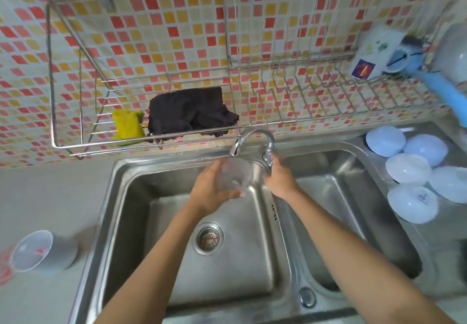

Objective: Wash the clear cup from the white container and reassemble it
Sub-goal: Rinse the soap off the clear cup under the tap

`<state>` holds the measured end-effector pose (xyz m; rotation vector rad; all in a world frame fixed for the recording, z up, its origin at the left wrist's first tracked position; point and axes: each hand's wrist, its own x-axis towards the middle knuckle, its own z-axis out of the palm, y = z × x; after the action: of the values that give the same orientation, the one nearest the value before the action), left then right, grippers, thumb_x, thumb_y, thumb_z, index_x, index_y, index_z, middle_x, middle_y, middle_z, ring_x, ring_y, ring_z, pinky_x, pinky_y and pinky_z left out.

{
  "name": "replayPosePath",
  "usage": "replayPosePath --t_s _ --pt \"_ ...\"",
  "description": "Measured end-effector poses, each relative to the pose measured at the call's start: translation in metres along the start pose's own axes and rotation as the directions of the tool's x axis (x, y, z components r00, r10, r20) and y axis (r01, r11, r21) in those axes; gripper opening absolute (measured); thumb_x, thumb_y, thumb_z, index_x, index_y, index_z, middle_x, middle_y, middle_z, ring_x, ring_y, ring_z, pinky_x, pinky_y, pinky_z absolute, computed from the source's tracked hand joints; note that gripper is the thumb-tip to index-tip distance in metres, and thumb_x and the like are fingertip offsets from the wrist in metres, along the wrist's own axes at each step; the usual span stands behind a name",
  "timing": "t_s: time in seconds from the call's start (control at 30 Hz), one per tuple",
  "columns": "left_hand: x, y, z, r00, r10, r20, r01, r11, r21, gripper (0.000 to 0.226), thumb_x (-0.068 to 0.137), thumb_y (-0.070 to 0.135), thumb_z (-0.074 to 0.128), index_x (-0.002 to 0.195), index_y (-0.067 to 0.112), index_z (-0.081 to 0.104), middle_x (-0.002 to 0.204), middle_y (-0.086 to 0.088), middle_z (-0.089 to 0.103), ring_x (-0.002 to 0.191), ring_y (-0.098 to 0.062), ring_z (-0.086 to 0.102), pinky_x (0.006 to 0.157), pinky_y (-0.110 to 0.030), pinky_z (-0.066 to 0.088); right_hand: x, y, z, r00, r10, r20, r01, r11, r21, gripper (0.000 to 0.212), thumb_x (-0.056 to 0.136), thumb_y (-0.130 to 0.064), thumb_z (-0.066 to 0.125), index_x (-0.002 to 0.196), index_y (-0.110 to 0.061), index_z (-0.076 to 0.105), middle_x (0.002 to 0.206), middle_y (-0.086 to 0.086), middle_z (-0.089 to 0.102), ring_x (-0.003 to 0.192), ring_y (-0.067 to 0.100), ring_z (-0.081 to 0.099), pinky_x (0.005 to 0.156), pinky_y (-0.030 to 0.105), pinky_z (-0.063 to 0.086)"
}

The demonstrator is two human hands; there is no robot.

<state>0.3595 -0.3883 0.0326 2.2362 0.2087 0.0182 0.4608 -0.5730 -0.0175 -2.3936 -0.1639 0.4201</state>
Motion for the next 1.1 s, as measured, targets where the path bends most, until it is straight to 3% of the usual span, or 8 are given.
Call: replayPosePath --t_s 0.17,0.27,0.33,0.5,0.63,0.77,0.97,1.1 --pt "0.005 0.002 0.007 0.998 -0.051 -0.045 0.052 0.999 0.012 0.081 0.060 0.034 0.090 0.130 0.025 0.050 0.116 0.010 0.057 0.105 -0.015 0.057 0.089 -0.028 0.047 0.008 0.011 0.006 0.980 -0.183 0.082 0.197 0.956 -0.219 0.066 0.077 0.005 0.051 0.139 -0.013 0.036 0.138 0.015 0.047 0.125 0.039 0.044 0.099 0.043 0.040" --pt "0.007 0.003 0.006 0.981 -0.132 -0.141 0.125 0.990 -0.062 0.073 0.064 0.032 0.088 0.125 0.025 0.049 0.113 0.009 0.058 0.100 -0.013 0.058 0.073 -0.009 0.041 0.013 0.013 0.010 0.959 -0.265 0.104 0.285 0.898 -0.337 0.062 0.075 0.003 0.055 0.133 -0.013 0.041 0.139 0.013 0.048 0.128 0.036 0.043 0.106 0.044 0.033" --pt "0.008 0.004 0.004 0.978 -0.144 -0.150 0.136 0.989 -0.059 0.072 0.065 0.034 0.088 0.123 0.028 0.047 0.111 0.011 0.058 0.097 -0.012 0.057 0.068 -0.006 0.037 0.016 0.011 0.014 0.954 -0.282 0.098 0.298 0.880 -0.370 0.059 0.076 0.001 0.058 0.131 -0.013 0.044 0.136 0.013 0.050 0.128 0.034 0.043 0.106 0.043 0.034" --pt "0.007 0.006 0.009 0.990 -0.085 -0.110 0.084 0.996 -0.012 0.071 0.064 0.034 0.087 0.119 0.033 0.042 0.112 0.015 0.058 0.093 -0.011 0.059 0.070 -0.012 0.040 0.019 0.015 0.018 0.949 -0.310 0.061 0.309 0.870 -0.384 0.053 0.076 0.001 0.056 0.127 -0.013 0.048 0.131 0.013 0.054 0.128 0.031 0.043 0.105 0.038 0.033" --pt "-0.002 -0.003 0.018 0.995 -0.087 -0.052 0.090 0.995 0.041 0.074 0.064 0.034 0.088 0.122 0.029 0.042 0.116 0.010 0.059 0.099 -0.009 0.060 0.081 -0.023 0.045 0.018 0.015 0.015 0.957 -0.277 0.083 0.288 0.892 -0.348 0.049 0.080 0.005 0.052 0.126 -0.014 0.049 0.132 0.012 0.050 0.128 0.034 0.040 0.099 0.038 0.039" --pt "0.000 -0.017 0.015 0.975 -0.161 -0.154 0.166 0.986 0.021 0.077 0.062 0.040 0.088 0.122 0.026 0.042 0.117 0.006 0.059 0.100 -0.017 0.060 0.090 -0.039 0.050 0.019 0.017 0.015 0.960 -0.265 0.085 0.279 0.910 -0.306 0.051 0.081 0.003 0.053 0.128 -0.016 0.047 0.134 0.012 0.048 0.130 0.035 0.039 0.098 0.039 0.042" --pt "0.000 -0.008 0.022 0.989 -0.142 -0.040 0.145 0.987 0.066 0.076 0.064 0.037 0.088 0.123 0.024 0.042 0.113 0.007 0.058 0.100 -0.015 0.058 0.084 -0.029 0.045 0.017 0.015 0.013 0.962 -0.262 0.077 0.273 0.914 -0.299 0.051 0.082 0.006 0.049 0.128 -0.015 0.047 0.136 0.013 0.046 0.131 0.035 0.038 0.095 0.039 0.042" --pt "0.010 0.000 0.024 0.981 -0.164 -0.103 0.165 0.986 -0.002 0.073 0.065 0.036 0.087 0.121 0.020 0.044 0.114 0.005 0.059 0.098 -0.013 0.057 0.081 -0.023 0.041 0.016 0.014 0.013 0.962 -0.261 0.081 0.273 0.915 -0.297 0.051 0.082 0.005 0.051 0.129 -0.015 0.046 0.136 0.011 0.046 0.133 0.033 0.037 0.095 0.038 0.042"
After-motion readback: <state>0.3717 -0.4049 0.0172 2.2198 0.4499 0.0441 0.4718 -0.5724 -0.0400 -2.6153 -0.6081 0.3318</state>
